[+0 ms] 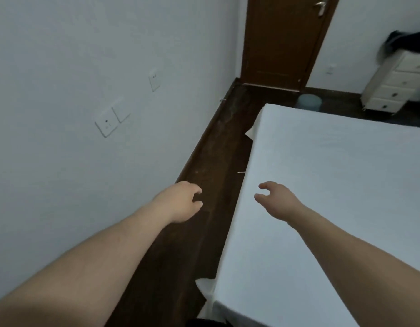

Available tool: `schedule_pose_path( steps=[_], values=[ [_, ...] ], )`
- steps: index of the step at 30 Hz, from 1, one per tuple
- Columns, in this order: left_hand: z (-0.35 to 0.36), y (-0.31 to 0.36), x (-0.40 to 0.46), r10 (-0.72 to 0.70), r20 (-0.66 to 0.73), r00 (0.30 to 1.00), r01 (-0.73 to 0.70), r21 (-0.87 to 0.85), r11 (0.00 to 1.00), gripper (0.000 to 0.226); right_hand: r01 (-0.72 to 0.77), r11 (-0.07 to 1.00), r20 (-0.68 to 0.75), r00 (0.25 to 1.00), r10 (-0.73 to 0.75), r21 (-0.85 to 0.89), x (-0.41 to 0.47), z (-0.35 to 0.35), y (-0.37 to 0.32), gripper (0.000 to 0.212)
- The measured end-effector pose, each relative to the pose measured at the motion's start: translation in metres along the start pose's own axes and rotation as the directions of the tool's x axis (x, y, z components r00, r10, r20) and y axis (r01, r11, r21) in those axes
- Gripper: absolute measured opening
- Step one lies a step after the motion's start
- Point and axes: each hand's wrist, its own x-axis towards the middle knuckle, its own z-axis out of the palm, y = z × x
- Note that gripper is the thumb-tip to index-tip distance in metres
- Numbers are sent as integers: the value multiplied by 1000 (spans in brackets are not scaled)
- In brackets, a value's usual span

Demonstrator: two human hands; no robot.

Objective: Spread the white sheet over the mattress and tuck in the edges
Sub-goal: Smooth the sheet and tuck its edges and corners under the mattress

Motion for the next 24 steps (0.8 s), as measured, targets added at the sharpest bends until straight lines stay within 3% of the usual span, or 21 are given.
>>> schedule_pose_path(
  steps=[8, 14, 18, 24],
  values=[
    [-60, 34, 176, 254, 8, 967, -252, 157, 955, 48, -184, 958, -70, 977, 204, 219, 115, -21, 17, 53],
    [-118, 29, 318, 423, 89, 902, -431, 251, 867, 42, -259, 889, -77, 948, 309, 379, 256, -15, -33, 51],
    [-179, 30, 418, 448, 76, 891, -453, 230, 861, 42, -280, 876, -52, 944, 325, 393, 329, -46, -71, 51],
    [-237, 46, 530, 479, 154, 864, -499, 145, 854, 43, -315, 843, -150, 898, 414, 437, 416, -128, -86, 52]
  ],
)
